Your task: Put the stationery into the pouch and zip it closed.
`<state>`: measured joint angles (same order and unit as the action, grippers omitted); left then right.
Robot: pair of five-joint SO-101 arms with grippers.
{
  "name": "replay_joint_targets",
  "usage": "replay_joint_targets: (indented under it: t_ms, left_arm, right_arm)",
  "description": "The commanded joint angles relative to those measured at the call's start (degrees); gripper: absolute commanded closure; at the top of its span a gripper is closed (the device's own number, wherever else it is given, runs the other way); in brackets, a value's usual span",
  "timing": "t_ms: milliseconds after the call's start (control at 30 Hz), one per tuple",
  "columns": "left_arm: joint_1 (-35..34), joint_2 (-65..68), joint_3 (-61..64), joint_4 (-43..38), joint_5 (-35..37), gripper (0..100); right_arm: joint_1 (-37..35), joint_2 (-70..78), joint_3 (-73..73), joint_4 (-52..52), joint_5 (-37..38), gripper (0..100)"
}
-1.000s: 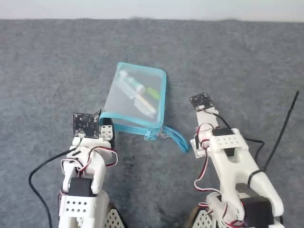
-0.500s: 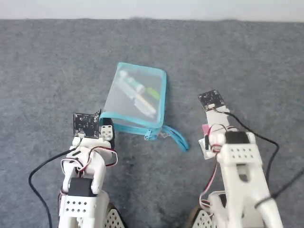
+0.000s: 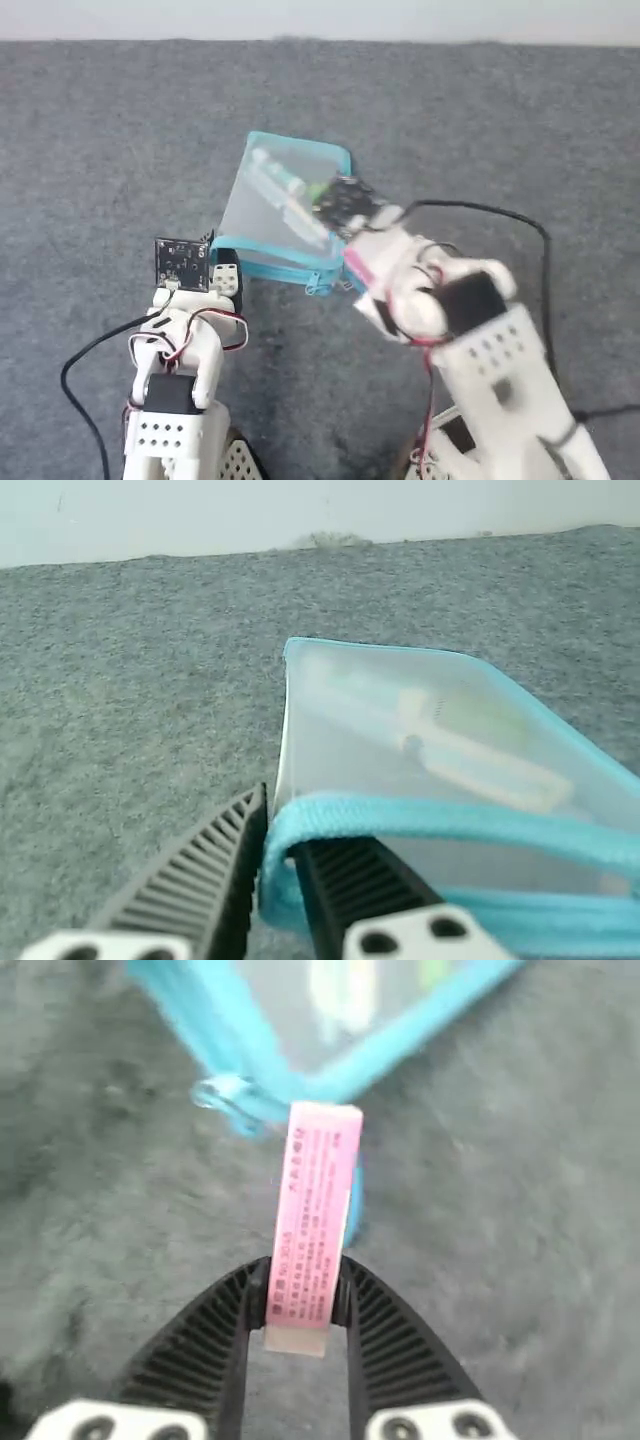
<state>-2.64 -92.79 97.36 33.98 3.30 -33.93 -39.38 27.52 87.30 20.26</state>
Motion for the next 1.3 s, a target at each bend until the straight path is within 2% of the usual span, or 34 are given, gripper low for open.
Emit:
replay_joint_targets:
  t_ms: [0,300,433,633,867,967,1100,1267]
  left_arm:
    - [0.35,-1.14,-0.48,-1.41,0.53,99]
    - [0.53,-1.14,-0.48,-1.41,0.53,99]
    - [3.25,-1.14,-0.48,-1.14,0.53,99]
    - [3.25,-1.14,-0.48,-1.41,0.53,99]
    - [3.87,-1.14,-0.48,-1.49,0.62,99]
    - [6.95,-1.14,-0.57,-1.49,0.62,99]
    - [10.90,-1.14,-0.57,-1.41,0.62,99]
    - [13.71,-1.14,-0.48,-1.23,0.62,99]
  right_arm:
    - [-6.02,10.15,-7.65,0.31,0.62,99.1]
    - [-9.19,31.60,-23.21,0.84,0.44,99.1]
    - [-9.27,36.26,-28.22,1.98,0.35,99.1]
    - [-10.95,32.13,-28.31,6.29,0.26,99.1]
    - [-14.90,21.58,-17.41,3.65,0.88,99.1]
    - [-15.78,21.67,-14.95,3.65,0.88,99.1]
    - [-13.23,23.25,-14.86,3.82,0.35,99.1]
    - [-5.85,26.51,-15.82,3.38,-3.60,99.1]
